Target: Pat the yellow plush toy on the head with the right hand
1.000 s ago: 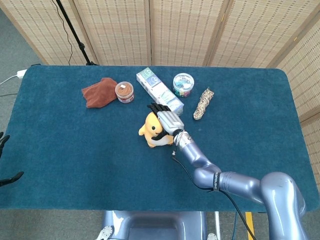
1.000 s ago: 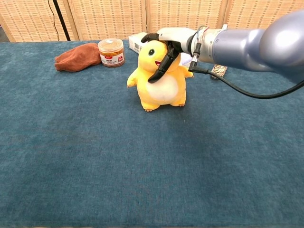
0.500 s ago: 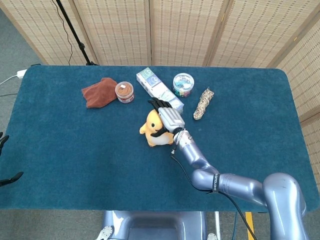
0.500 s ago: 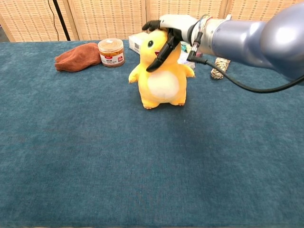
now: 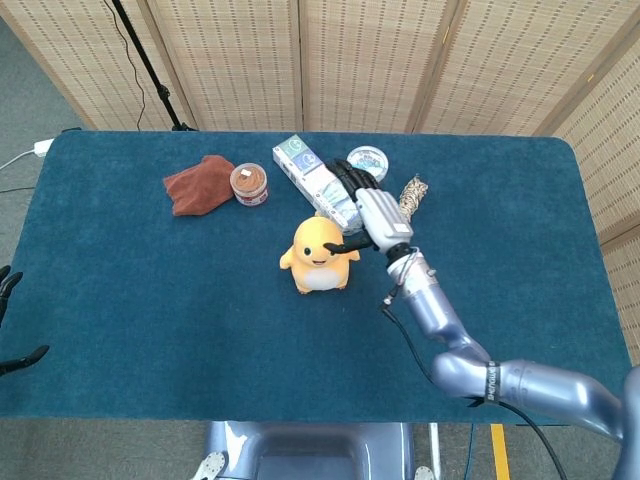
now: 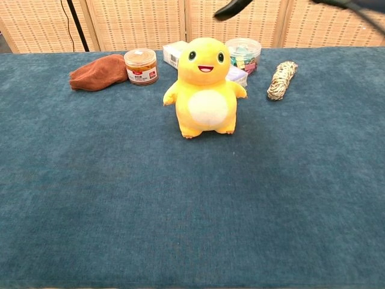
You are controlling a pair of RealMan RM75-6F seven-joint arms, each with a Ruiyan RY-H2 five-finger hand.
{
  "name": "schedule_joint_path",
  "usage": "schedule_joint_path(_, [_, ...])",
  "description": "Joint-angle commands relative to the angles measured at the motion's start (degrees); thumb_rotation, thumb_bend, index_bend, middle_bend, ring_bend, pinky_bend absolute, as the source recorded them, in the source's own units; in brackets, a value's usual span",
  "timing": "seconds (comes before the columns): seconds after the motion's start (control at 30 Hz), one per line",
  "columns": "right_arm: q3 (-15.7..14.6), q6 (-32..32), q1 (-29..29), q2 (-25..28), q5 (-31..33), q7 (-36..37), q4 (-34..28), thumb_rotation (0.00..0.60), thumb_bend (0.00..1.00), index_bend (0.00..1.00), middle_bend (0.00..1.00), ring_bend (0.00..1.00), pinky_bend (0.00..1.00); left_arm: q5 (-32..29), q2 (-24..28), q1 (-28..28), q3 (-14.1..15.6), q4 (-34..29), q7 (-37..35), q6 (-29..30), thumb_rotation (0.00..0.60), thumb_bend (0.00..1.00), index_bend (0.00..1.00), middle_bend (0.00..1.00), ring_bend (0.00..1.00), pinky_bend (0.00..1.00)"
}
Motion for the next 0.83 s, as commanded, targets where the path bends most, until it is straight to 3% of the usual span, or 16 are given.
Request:
schedule_joint_path(0.03, [-1.4,2.7,-4.0,4.2,-4.1,1.2,-3.7,0.600,0.00,0.00,0.00,0.00,0.00,0.1,0.0,0.0,0.1,0.0,0.1,-0.1,0.600,0.00,0.00,0.00,0.00,0.00])
schedule_joint_path(0.27, [-7.8,13.8,-13.4,7.7,-20.0,5.2,-2.7,0.600,0.00,0.00,0.00,0.00,0.00,0.5,-0.1,-0.2,0.4,0.1,0.4,-0.4,0.600,0.00,0.00,0.00,0.00,0.00])
schedule_joint_path(0.37, [-10.4,17.7,-16.7,8.0,-24.0,6.4,-0.8,0.600,0.00,0.00,0.00,0.00,0.00,0.7,-0.1,-0.1,0.5,0.1,0.3,-0.2,0.600,0.00,0.00,0.00,0.00,0.00])
schedule_joint_path(0.53, [-14.6,23.2,-22.0,7.9,-27.8,5.3,4.4,0.600,0.00,0.00,0.00,0.00,0.00,1.2,-0.1,0.0,0.8,0.2,0.3,0.1,0.600,0.00,0.00,0.00,0.00,0.00])
schedule_joint_path(0.67, [-19.0,29.8,-28.1,5.7,-29.6,-1.6,12.3,0.600,0.00,0.00,0.00,0.00,0.00,1.9,-0.1,0.2,1.1,0.2,0.3,0.7,0.600,0.00,0.00,0.00,0.00,0.00])
schedule_joint_path(0.83, [-22.8,31.4,-34.1,4.2,-28.6,-2.9,16.7,0.600,0.00,0.00,0.00,0.00,0.00,2.1,-0.4,0.4,1.3,0.3,1.0,0.9,0.600,0.00,0.00,0.00,0.00,0.00])
